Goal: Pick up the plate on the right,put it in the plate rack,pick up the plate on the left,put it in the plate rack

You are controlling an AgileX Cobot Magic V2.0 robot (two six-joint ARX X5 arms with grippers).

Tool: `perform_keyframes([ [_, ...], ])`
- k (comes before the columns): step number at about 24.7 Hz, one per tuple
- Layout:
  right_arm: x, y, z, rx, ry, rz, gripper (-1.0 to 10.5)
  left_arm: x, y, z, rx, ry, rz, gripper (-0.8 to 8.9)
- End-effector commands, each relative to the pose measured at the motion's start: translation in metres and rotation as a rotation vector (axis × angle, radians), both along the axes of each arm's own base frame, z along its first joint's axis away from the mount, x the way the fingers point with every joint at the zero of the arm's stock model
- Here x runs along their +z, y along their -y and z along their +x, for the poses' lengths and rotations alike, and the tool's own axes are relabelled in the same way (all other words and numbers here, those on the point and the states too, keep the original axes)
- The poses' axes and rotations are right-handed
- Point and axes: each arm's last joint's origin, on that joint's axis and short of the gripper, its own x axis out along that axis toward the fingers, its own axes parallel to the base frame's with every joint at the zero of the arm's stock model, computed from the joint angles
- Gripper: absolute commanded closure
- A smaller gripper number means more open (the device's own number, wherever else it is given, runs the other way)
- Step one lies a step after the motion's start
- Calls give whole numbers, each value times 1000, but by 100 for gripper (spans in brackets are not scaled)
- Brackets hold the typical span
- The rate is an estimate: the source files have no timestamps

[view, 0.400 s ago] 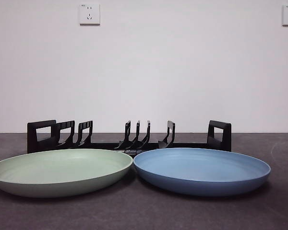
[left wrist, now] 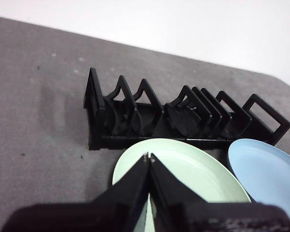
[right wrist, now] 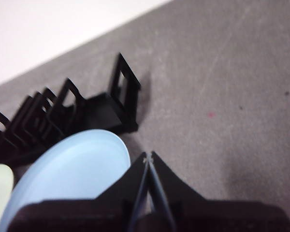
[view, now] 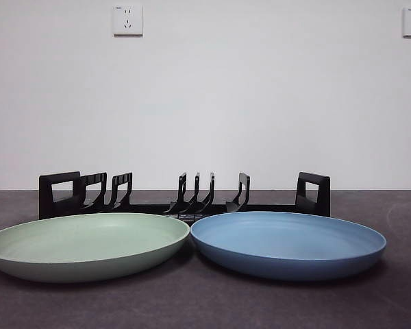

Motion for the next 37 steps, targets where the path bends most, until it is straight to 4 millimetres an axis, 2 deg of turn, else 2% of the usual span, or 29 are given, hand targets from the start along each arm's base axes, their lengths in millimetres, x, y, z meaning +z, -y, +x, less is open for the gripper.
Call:
perform_keyframes([
  [1, 7, -1, 10, 8, -54, -29, 957, 8, 1, 8, 4, -50, 5, 820],
  [8, 20, -7, 44, 116, -204, -69, 957, 27, 6, 38, -58, -191, 35, 820],
  [12, 20, -14, 76, 223, -325, -34, 950, 40, 14, 73, -234, -284, 30, 819],
  [15, 18, -20, 95, 368, -367, -20, 944, 47, 20, 96, -346, -331, -3, 817],
  [16, 17, -21, 101, 381, -380, -17, 928, 48, 21, 103, -364, -343, -11, 814],
  [17, 17, -21, 106, 382, -393, -18, 854, 49, 23, 108, -381, -352, -15, 808],
  [18, 16, -22, 110, 381, -403, -18, 761, 50, 25, 112, -387, -357, -14, 741],
  [19, 16, -22, 113, 381, -410, -18, 721, 52, 27, 116, -392, -357, -12, 624],
  [20, 15, -22, 115, 381, -417, -18, 722, 54, 29, 119, -400, -356, -11, 548],
  [21, 14, -23, 117, 382, -424, -16, 725, 56, 32, 121, -410, -353, -9, 522],
  [29, -11, -26, 126, 391, -535, -10, 730, 74, 65, 120, -409, -260, 217, 525],
  [33, -26, -33, 131, 415, -589, -13, 738, 74, 78, 115, -421, -249, 259, 526],
  [37, -30, -36, 132, 419, -604, -21, 963, 74, 82, 114, -425, -244, 274, 526],
])
